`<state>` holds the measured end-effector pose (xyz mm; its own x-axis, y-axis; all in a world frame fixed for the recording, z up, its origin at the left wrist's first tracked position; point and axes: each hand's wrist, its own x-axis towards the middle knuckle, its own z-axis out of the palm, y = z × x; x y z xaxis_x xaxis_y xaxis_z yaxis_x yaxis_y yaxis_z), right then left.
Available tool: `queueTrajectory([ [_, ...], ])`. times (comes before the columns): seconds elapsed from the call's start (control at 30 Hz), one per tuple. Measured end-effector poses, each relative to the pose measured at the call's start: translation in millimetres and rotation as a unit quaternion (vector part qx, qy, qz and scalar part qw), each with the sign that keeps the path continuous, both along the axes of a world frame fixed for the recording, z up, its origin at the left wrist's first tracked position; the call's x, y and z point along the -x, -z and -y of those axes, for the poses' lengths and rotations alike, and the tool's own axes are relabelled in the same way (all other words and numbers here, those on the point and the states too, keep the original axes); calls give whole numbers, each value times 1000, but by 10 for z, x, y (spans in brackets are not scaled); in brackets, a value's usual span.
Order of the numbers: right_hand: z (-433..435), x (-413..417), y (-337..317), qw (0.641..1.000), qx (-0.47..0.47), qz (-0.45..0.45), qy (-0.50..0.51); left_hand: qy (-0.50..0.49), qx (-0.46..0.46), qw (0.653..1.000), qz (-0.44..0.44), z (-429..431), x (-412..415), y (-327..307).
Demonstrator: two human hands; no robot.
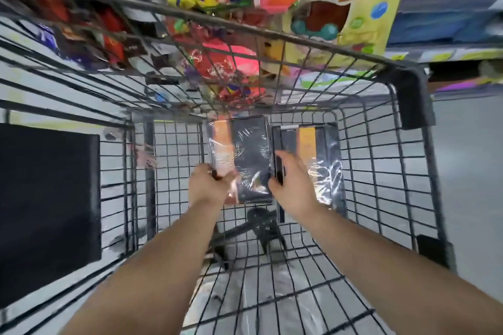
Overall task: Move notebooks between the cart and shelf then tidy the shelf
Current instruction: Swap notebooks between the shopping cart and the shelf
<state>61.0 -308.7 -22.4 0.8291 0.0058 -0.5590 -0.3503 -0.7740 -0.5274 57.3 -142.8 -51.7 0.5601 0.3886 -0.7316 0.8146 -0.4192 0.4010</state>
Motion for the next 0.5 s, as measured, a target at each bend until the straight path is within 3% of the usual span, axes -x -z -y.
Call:
queueTrajectory([
  [0.17, -214, 150, 29, 1000, 22, -17, 6, 86, -24, 996, 6, -313, 6, -47],
  [0.37, -525, 175, 177, 993, 106, -47, 38, -37, 111, 991, 61, -749, 32, -219],
  [0.5, -785, 200, 226, 978, 193, -83, -3, -9, 33, 991, 126, -1028, 23, -471],
])
